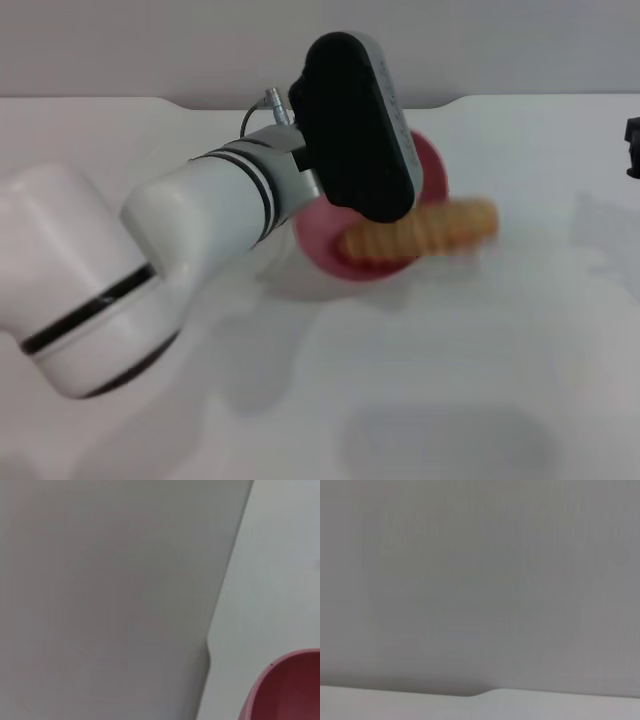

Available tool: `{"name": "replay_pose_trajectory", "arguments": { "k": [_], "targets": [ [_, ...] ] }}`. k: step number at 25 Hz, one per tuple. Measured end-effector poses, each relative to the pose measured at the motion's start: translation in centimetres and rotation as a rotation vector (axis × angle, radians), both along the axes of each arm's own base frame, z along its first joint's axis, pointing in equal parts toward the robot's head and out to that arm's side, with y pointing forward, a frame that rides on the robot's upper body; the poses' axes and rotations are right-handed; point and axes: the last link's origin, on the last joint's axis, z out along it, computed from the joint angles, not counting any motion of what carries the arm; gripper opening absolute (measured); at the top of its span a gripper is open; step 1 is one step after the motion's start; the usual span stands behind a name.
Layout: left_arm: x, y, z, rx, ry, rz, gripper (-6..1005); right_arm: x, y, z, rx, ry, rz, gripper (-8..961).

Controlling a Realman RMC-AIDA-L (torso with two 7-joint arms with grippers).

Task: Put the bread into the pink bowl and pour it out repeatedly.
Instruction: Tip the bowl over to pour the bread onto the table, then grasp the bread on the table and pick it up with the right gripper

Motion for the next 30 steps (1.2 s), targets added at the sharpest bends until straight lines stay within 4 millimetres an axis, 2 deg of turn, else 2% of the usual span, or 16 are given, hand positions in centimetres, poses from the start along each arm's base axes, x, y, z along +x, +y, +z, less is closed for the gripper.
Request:
{"name": "replay_pose_trajectory", "arguments": {
  "k": [6, 10, 11, 14, 15, 19, 24, 30],
  "targets": [
    [0.1, -0.3, -0.2, 0.059, 0.043, -0.082, 49, 0.1, 0.0, -0.1, -0.011, -0.009, 0.001, 23],
    [0.1, -0.2, -0.1, 0.080, 0.030, -0.073, 49, -0.3, 0.1, -0.1, -0.012, 0.024, 0.005, 34],
    [0.1, 0.7, 0.7, 0.114, -0.077, 0.054, 49, -0.4, 0.2, -0.1, -0.012, 0.045, 0.006, 36],
    [0.0, 1.6, 1.5, 0.144, -0.140, 0.151, 49, -1.1, 0.3, -0.4, -0.035, 0.094, 0.027, 45],
    [-0.7, 3.0, 3.3, 0.187, -0.239, 0.318, 49, -1.4, 0.3, -0.5, -0.048, 0.103, 0.038, 47],
    [-2.3, 5.1, 6.5, 0.195, -0.420, 0.581, 46, -2.4, 0.4, -1.4, -0.098, 0.129, 0.067, 58],
    [-4.3, 5.8, 8.8, 0.208, -0.449, 0.728, 46, -3.9, 0.3, -4.3, -0.216, 0.166, 0.091, 72],
    [-6.0, 5.3, 9.5, 0.167, -0.421, 0.861, 47, -4.6, 0.4, -9.7, -0.400, 0.215, 0.078, 89]
  ]
}}
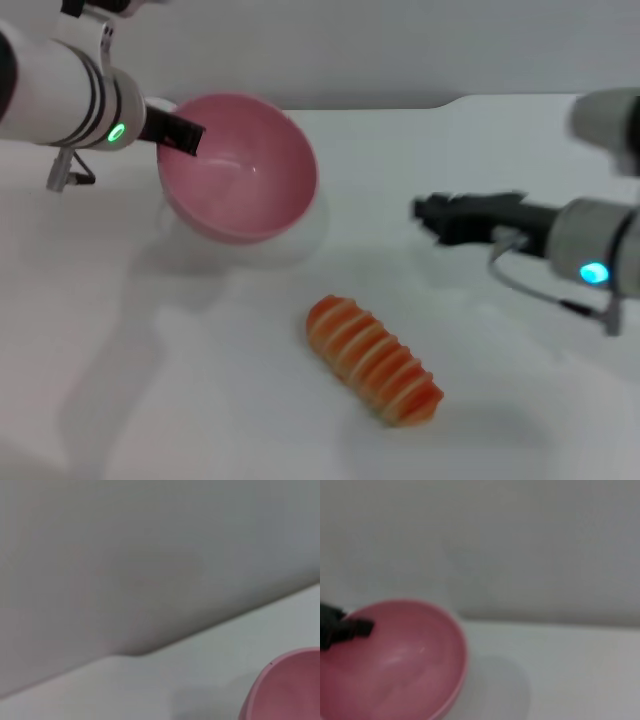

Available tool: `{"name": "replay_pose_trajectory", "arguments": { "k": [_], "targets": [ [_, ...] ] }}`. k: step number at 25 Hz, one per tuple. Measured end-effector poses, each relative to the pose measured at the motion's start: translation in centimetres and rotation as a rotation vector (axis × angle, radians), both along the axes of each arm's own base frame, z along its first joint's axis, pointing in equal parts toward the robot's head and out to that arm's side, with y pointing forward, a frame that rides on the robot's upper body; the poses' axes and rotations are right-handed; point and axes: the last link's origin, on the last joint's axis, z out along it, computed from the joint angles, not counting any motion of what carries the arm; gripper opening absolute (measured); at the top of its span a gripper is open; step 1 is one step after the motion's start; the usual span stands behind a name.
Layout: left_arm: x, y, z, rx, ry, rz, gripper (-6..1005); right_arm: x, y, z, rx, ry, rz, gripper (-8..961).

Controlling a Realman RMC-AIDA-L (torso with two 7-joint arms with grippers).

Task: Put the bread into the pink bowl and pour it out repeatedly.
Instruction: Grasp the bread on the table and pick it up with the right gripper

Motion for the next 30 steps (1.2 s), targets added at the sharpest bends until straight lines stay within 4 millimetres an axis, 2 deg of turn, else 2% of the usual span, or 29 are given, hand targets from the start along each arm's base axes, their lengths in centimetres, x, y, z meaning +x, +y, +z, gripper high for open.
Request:
{"name": "replay_pose_trajectory", "arguments": {
  "k": [2, 8, 12, 18, 30],
  "targets": [
    [-0.3, -0.1, 0.1, -0.023, -0.017, 0.004, 47, -0.1, 0.0, -1.6, -0.055, 0.001, -0.002, 94],
    [-0.9, 0.0, 0.0, -0.040, -0.006, 0.012, 48, -1.1, 0.0, -5.2, -0.171, -0.007, 0.017, 326],
    [-1.2, 0.2, -0.2, -0.049, 0.009, 0.016, 48, -1.0, 0.0, -5.9, -0.180, -0.003, -0.008, 496],
    [-1.1, 0.4, -0.1, -0.044, 0.014, 0.000, 49, 0.3, -0.1, -6.3, -0.186, -0.003, -0.066, 726],
    [-0.4, 0.9, -0.3, -0.048, 0.025, -0.027, 50, -0.7, -0.4, -8.0, -0.245, 0.030, -0.071, 727]
  ]
}}
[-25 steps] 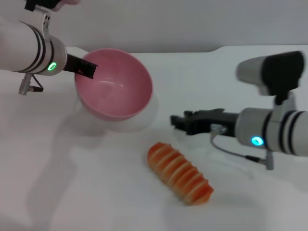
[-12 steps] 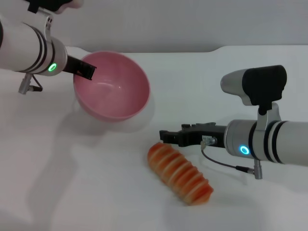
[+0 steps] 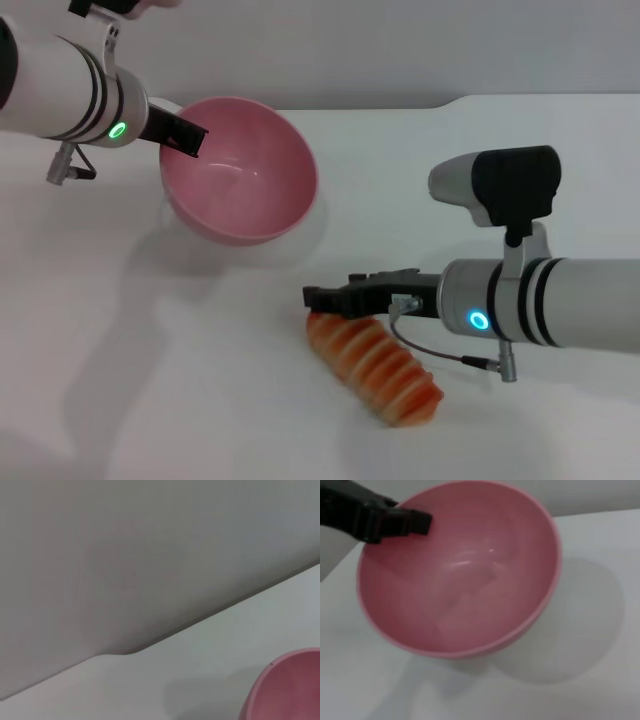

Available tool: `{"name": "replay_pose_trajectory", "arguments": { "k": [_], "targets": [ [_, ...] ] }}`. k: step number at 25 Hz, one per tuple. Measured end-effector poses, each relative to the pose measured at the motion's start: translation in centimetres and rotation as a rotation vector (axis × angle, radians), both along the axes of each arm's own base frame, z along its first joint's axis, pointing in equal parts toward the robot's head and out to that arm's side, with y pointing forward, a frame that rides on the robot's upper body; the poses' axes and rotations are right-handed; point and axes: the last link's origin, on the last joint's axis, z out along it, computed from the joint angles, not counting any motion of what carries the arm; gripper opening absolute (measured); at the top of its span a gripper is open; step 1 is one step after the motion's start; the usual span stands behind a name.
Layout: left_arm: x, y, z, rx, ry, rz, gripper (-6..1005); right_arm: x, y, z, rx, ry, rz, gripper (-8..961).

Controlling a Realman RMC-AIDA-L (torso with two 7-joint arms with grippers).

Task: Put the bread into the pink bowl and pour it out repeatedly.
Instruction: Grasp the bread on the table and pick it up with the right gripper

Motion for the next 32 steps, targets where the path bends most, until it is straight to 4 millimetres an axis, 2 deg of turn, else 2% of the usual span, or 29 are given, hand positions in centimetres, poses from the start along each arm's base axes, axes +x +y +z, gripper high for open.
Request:
{"name": "replay_pose_trajectory", "arguments": {
  "k": [8, 13, 32],
  "targets": [
    [0.1, 0.2, 0.0, 0.001, 0.003, -0.010, 51, 0.5, 0.1, -1.0, -0.044, 0.011, -0.050, 723],
    [0.2, 0.2, 0.0, 0.003, 0.002, -0.017, 51, 0.0, 0.0, -0.9, -0.053, 0.012, -0.025, 719],
    [-0.1, 0.2, -0.3, -0.004, 0.007, -0.014, 53, -1.1, 0.3, 0.3, -0.021, 0.039, 0.024, 66]
  ]
}}
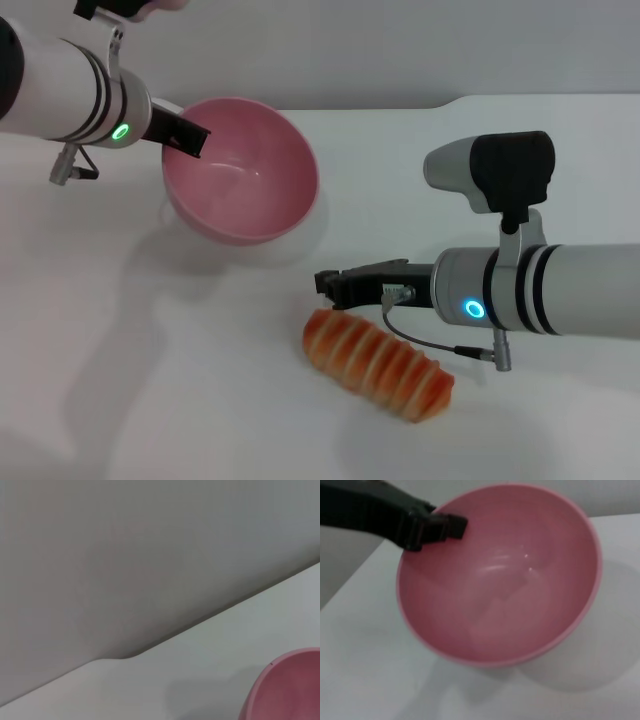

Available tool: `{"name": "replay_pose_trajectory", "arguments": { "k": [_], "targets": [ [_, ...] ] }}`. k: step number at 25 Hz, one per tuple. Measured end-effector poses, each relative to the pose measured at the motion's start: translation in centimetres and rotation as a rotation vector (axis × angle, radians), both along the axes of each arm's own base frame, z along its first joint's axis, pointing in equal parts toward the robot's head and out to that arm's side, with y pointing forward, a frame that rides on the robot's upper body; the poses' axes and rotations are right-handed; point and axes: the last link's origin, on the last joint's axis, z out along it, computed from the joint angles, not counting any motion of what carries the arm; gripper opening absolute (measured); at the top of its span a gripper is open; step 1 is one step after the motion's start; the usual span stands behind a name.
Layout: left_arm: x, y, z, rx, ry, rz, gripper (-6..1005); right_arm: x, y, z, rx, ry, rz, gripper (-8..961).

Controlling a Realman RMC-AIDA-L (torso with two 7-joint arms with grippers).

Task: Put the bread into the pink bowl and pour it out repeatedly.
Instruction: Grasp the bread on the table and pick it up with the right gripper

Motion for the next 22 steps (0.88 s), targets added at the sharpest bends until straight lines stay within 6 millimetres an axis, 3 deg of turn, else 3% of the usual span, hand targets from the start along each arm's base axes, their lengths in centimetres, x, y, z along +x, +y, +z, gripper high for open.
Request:
{"name": "replay_pose_trajectory", "arguments": {
  "k": [5, 10, 22],
  "targets": [
    [-0.2, -0.1, -0.1, -0.009, 0.010, -0.004, 54, 0.0, -0.3, -0.4, -0.007, -0.006, 0.009, 14],
    [-0.3, 0.0, 0.0, -0.015, 0.019, -0.001, 54, 0.3, -0.4, -0.3, -0.002, -0.006, 0.005, 206],
    [0.1, 0.3, -0.3, -0.040, 0.043, 0.003, 55, 0.6, -1.0, -1.2, -0.050, 0.041, -0.053, 445]
  ]
}}
